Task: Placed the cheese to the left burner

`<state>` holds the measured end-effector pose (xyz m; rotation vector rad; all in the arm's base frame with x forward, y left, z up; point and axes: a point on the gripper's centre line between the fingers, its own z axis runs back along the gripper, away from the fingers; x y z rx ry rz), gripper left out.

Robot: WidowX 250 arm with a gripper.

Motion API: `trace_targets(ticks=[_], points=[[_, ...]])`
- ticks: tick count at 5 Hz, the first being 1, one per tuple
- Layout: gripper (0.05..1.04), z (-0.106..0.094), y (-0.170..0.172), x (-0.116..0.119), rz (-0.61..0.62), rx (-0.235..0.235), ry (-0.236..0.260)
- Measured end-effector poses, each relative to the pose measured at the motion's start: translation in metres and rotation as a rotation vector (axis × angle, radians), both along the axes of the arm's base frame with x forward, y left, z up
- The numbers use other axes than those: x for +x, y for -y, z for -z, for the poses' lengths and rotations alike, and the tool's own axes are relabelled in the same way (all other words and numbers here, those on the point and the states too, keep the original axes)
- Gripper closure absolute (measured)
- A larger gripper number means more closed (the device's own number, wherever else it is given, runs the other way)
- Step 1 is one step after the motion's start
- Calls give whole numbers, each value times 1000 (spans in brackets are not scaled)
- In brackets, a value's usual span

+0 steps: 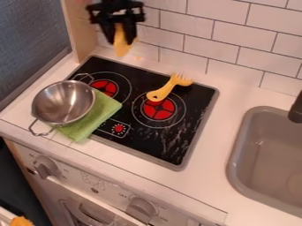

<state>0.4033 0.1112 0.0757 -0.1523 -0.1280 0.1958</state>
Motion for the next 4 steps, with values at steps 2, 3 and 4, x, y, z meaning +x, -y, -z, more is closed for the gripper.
trace_targets(ticks=[2,3,4], points=[[575,36,-12,-13,42,11,-63],[575,43,-10,-15,79,39,-64],[500,43,-7,-14,86,46,-63]])
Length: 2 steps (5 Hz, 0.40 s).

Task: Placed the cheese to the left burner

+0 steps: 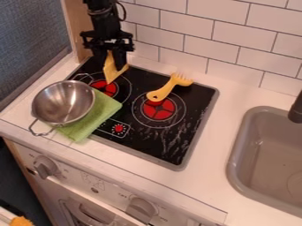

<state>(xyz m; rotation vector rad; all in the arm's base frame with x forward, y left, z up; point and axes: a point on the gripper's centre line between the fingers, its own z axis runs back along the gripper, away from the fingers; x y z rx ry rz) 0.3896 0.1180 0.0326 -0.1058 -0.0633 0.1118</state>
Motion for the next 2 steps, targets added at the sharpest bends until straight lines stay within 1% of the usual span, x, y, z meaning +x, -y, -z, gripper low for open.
trace_targets(ticks=[1,2], points=[[201,-2,1,0,-1,-6,-9],[77,-4,0,1,4,2,-7]])
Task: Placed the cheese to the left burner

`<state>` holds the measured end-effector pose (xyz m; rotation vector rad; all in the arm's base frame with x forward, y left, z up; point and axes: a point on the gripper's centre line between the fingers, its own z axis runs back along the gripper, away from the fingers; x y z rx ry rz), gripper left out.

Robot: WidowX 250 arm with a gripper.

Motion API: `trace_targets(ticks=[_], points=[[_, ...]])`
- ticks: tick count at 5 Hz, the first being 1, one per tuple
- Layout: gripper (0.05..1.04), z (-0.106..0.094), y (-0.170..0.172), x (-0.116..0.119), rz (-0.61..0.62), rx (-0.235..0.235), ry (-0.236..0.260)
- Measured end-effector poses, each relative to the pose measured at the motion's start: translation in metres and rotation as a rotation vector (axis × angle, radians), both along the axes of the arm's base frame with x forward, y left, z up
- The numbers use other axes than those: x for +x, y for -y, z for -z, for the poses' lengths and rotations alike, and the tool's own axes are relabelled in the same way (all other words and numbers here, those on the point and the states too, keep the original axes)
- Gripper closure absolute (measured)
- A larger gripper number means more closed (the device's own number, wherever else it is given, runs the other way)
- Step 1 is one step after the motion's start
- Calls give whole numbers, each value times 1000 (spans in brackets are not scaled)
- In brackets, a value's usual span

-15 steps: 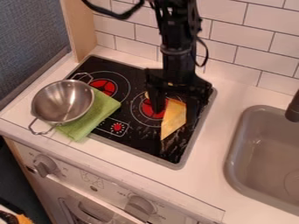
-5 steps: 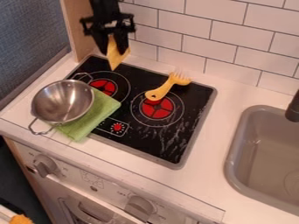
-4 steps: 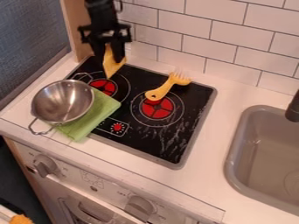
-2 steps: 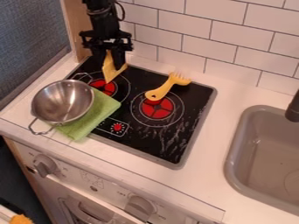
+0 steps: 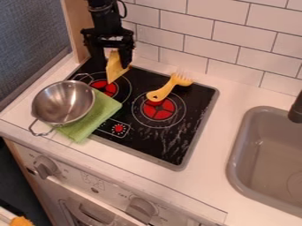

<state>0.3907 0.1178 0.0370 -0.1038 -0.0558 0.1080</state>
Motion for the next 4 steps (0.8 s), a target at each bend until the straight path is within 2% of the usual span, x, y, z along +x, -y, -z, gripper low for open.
trace_targets(ticks=[1,2,3,4], points=[[81,-24,5,1,14,44,44],[84,-61,20,-2,45,76,106],[84,-75,30,-10,71,81,137],[84,-79,34,-10,115,76,154]])
